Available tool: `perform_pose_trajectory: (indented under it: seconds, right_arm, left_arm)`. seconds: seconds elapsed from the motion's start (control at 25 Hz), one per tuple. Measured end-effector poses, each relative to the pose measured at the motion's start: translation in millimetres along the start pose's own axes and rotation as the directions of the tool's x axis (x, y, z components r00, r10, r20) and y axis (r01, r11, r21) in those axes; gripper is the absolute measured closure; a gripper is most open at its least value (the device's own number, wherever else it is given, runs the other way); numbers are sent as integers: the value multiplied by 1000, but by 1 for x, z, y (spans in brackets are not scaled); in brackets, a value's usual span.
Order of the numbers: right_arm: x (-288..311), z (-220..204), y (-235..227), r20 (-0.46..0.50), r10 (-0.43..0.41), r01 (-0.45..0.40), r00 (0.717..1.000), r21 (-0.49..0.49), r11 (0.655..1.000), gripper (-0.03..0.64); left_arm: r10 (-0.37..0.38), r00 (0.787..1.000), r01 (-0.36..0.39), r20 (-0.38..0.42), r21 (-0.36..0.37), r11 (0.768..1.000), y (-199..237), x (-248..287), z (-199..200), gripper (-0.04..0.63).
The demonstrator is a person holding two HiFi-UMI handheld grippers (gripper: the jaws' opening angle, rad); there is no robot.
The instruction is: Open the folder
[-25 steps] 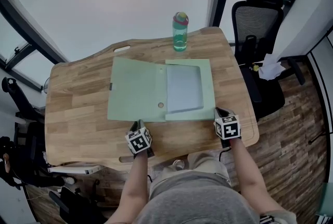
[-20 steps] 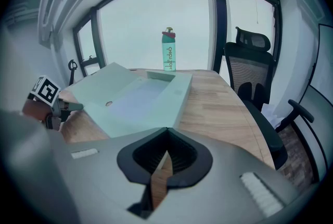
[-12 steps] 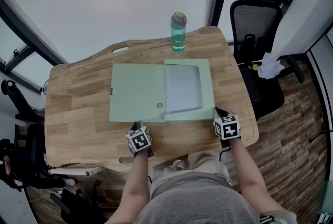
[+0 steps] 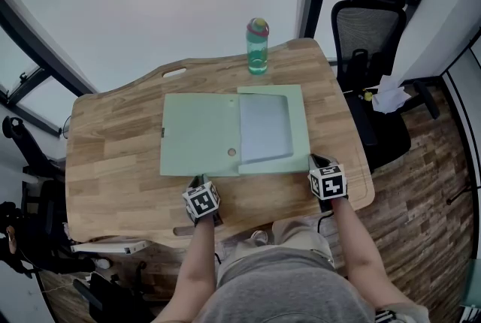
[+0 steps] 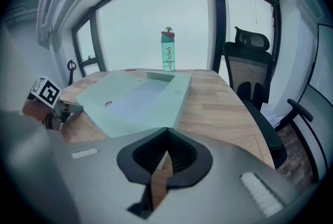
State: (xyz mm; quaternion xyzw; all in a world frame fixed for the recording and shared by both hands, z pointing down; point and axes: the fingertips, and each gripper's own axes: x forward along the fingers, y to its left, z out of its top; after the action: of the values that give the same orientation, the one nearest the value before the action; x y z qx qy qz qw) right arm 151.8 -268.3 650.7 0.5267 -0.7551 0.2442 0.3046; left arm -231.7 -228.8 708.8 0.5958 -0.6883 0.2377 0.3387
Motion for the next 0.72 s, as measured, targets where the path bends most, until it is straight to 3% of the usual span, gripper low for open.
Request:
perform_pose_trajectory:
  seconds: [0.28,0.72]
  right_arm:
    - [0,0,0,0,-14,14,1000,-19,1000,617]
    - [-14,1,19,32,-29,29,999,11,1000,617]
  left_arm:
    - [-50,999,50,4,-17,999,-1,-2,0,501]
    - [-141,986,139,83,32,990,-10,-29,22,541]
